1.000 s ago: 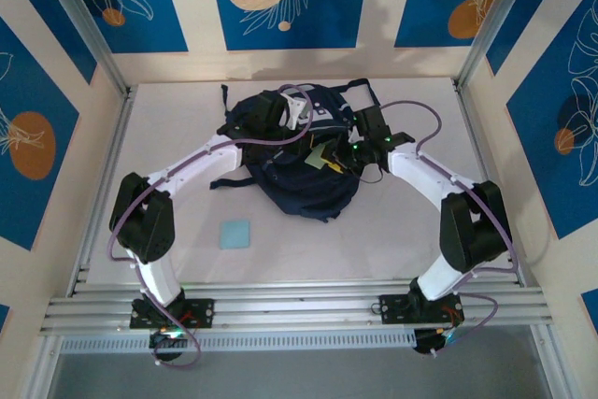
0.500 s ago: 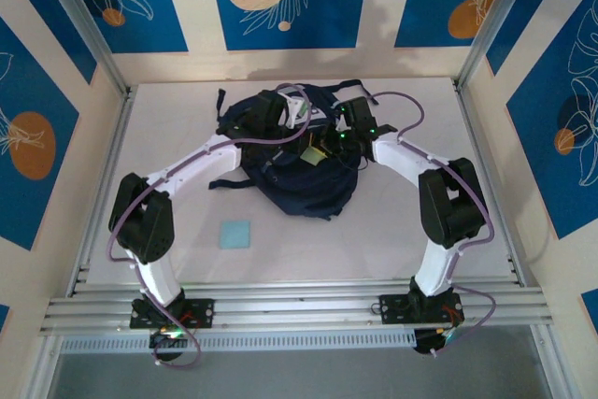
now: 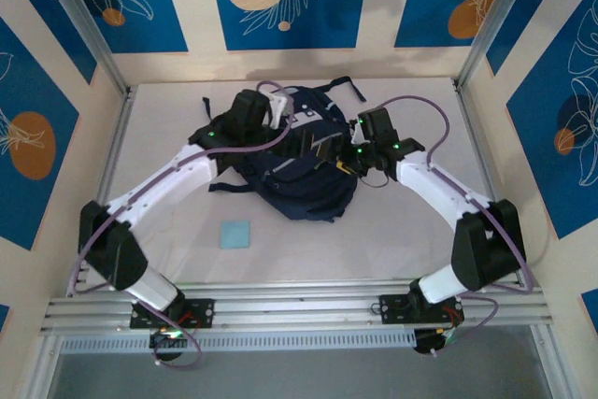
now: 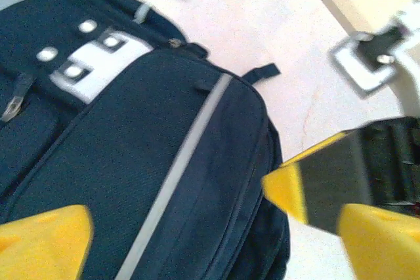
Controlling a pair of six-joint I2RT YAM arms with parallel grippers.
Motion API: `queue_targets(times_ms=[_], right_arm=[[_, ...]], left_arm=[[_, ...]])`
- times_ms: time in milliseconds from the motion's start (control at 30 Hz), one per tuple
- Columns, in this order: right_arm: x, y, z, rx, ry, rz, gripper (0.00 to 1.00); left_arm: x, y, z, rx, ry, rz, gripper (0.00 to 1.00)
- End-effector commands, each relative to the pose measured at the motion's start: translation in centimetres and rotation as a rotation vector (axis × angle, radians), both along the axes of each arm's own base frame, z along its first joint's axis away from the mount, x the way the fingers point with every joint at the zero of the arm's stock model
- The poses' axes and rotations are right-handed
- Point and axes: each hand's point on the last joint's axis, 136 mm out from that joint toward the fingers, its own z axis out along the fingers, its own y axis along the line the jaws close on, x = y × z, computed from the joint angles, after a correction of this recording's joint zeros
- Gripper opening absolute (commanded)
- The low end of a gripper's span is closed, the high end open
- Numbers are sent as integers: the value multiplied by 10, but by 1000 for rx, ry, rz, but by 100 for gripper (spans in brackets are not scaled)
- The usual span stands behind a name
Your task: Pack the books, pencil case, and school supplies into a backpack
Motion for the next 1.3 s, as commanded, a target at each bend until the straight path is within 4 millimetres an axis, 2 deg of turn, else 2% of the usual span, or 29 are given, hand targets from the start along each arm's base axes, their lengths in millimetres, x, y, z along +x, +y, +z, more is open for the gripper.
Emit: queue_targets(times_ms=[0,33,233,433,567,667,800,967,1167,1267], right_arm=[[-16,-24,-15,-122,8,-15,89],[-17,-26,-14,-128,0,-21,100],[-10,-18,-14,-98,-12,-4,99],[-9,-11,-27,-80,16,-4,100],[-10,-9,-31,-73,23,-11,99],[-10,-7,-31,-67,24,-12,99],[-12,-4,-30,-71,24,-7,99],[-16,-6,-33,-86,34,-13,99],[-21,-15,-33,-118,30,-33,99],[-20,-17,-30,-119,19,-37,99]], left_arm=[[-24,48,-33,172,68,110,100],[-31,61,-39,202,84,143,100],[-79,118,-90,347,235,261,100],[-132,147,-146,364,437,327,100],[-155,149,-175,331,528,329,100],[-161,143,-192,309,566,307,100],[-157,134,-208,311,584,276,99],[-156,126,-228,322,628,247,91],[-167,145,-249,442,672,275,88],[-170,155,-251,497,677,295,88]])
